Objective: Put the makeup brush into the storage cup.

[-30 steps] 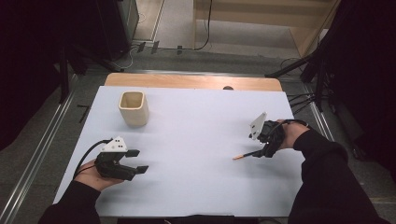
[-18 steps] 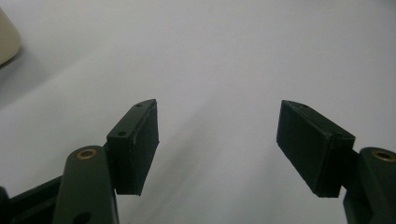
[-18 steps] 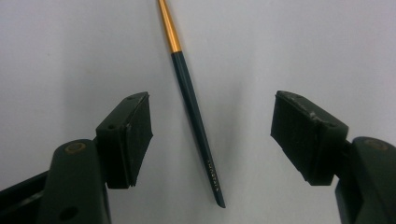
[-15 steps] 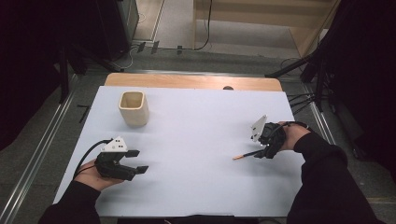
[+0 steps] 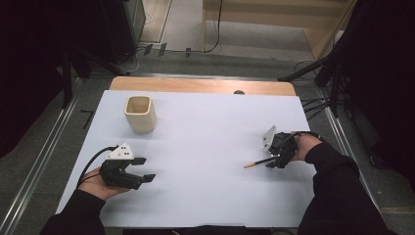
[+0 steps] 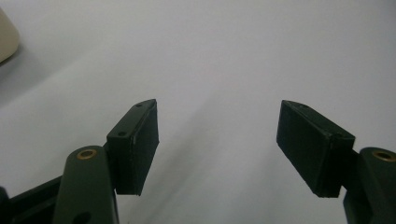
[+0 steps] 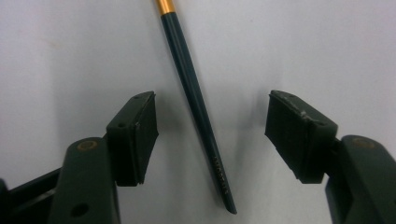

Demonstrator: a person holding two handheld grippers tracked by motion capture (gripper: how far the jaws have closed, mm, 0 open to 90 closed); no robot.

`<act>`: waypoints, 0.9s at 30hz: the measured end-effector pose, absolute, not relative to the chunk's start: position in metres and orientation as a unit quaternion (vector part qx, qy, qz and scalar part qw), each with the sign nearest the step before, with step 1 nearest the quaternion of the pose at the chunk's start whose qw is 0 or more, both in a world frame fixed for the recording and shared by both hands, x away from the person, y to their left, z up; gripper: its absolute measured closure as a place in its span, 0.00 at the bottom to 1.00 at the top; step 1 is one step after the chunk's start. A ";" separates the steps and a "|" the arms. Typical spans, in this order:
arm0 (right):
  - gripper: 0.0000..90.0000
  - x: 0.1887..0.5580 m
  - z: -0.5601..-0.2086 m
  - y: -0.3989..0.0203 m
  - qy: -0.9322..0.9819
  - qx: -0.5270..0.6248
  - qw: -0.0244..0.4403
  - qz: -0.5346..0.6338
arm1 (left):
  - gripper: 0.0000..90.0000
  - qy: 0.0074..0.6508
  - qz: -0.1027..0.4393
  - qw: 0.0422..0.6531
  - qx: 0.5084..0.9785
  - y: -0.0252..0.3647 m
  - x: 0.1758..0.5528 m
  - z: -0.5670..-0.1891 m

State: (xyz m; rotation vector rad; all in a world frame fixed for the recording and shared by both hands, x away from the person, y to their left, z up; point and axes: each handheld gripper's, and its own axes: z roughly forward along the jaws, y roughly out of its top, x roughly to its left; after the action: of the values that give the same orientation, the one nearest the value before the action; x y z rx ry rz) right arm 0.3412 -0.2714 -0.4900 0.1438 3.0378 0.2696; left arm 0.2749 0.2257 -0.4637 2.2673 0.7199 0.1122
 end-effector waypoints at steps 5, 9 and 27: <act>0.43 0.344 -0.491 -0.270 0.994 0.053 0.034 0.088 | 0.34 0.280 0.045 0.371 0.884 0.226 0.275 -0.464; 0.54 0.342 -0.490 -0.269 0.996 0.037 0.019 0.081 | 0.34 0.280 0.044 0.369 0.885 0.225 0.275 -0.464; 0.80 0.347 -0.487 -0.259 0.998 0.007 0.008 0.056 | 0.34 0.278 0.045 0.370 0.885 0.225 0.275 -0.464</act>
State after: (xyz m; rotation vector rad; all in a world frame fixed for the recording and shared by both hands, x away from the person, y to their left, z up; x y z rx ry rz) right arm 0.3471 -0.2588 -0.4871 0.0230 3.1214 0.1758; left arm 0.2745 0.2249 -0.4636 2.2707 0.7142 0.1164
